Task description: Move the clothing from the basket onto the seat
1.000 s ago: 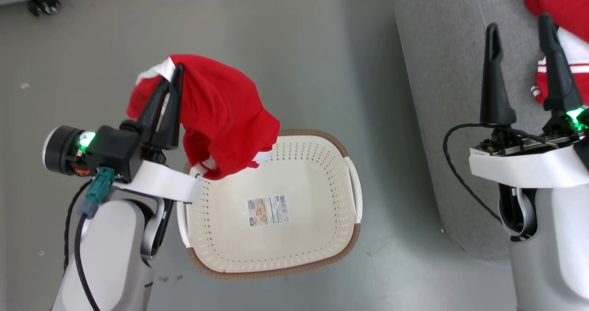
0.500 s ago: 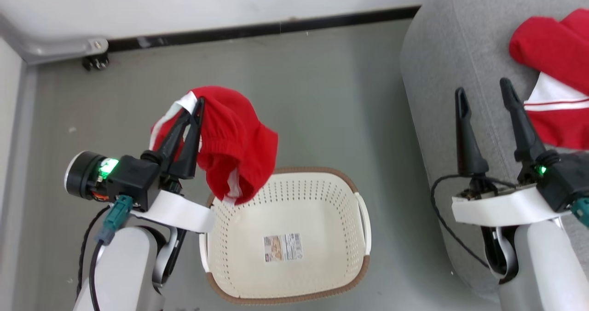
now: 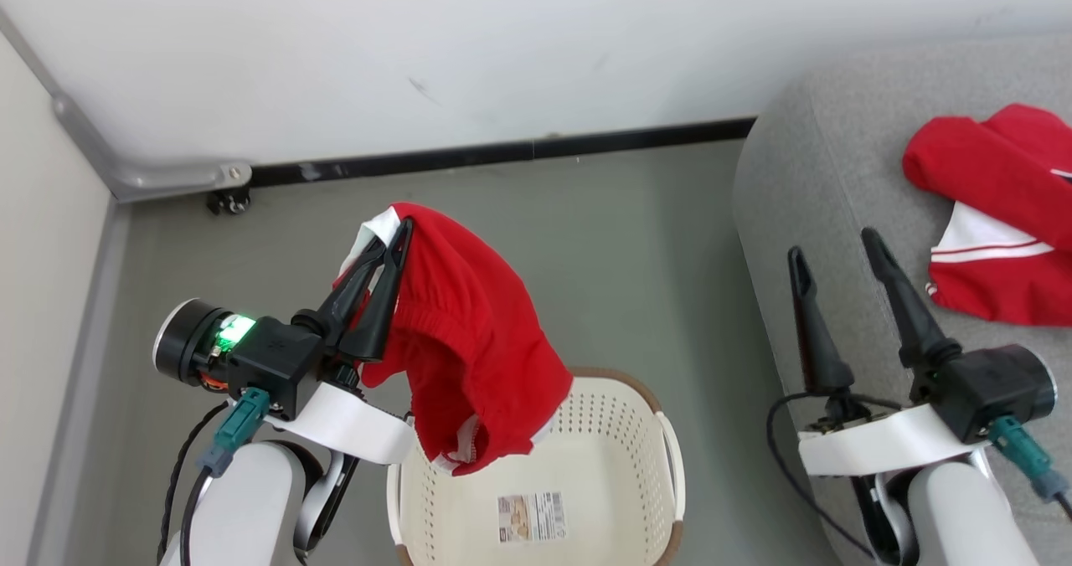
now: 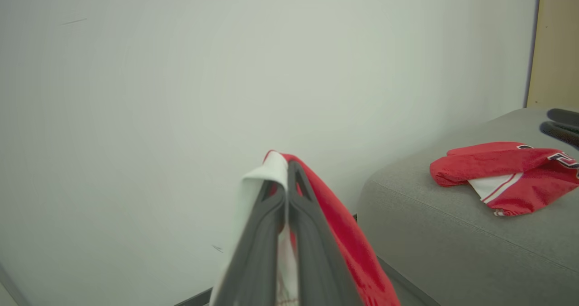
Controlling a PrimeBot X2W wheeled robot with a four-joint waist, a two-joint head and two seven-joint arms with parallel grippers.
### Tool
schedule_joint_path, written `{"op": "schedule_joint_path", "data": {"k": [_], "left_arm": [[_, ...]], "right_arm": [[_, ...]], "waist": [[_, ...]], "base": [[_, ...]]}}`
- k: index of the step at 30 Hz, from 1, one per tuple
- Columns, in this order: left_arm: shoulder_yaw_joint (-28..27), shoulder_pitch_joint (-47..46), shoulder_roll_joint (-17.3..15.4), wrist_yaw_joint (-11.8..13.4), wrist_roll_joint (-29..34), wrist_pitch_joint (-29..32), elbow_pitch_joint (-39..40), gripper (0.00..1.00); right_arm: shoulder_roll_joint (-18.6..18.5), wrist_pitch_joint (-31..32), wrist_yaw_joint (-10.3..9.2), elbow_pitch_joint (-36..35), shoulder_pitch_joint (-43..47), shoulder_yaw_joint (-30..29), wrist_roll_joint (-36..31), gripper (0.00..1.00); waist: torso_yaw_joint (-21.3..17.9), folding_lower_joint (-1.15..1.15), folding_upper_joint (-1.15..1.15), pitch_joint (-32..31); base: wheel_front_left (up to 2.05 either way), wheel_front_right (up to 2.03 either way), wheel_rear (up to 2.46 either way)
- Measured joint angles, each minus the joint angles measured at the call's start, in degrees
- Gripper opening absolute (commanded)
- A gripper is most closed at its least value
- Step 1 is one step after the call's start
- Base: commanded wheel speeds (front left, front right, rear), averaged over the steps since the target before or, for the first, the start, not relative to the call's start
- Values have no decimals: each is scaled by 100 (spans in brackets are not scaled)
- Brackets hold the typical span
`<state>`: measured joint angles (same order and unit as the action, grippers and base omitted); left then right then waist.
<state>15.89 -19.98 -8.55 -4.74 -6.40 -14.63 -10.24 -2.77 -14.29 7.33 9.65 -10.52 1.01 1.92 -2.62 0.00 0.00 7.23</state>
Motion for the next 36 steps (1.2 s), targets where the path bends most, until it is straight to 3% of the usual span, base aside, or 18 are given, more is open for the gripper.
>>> {"op": "schedule_joint_path", "data": {"k": [9,23,36], "left_arm": [[167,-6,-29,-91,-1,0,120,0],[470,-515,-112,-218,-49,-1,280,0],[971,-1106,-100,-241,-54,-1,345,0]], "right_arm": [[-29,1,0,253,366,474,-97,100],[-517,246,1,545,582,1502,-200,100],[-918,379,8,544,550,2410,-83,100]], "waist": [[83,0,0,-445],[94,0,0,-884],[55,0,0,-890]], "base": [[0,0,0],[0,0,0],[0,0,0]]}}
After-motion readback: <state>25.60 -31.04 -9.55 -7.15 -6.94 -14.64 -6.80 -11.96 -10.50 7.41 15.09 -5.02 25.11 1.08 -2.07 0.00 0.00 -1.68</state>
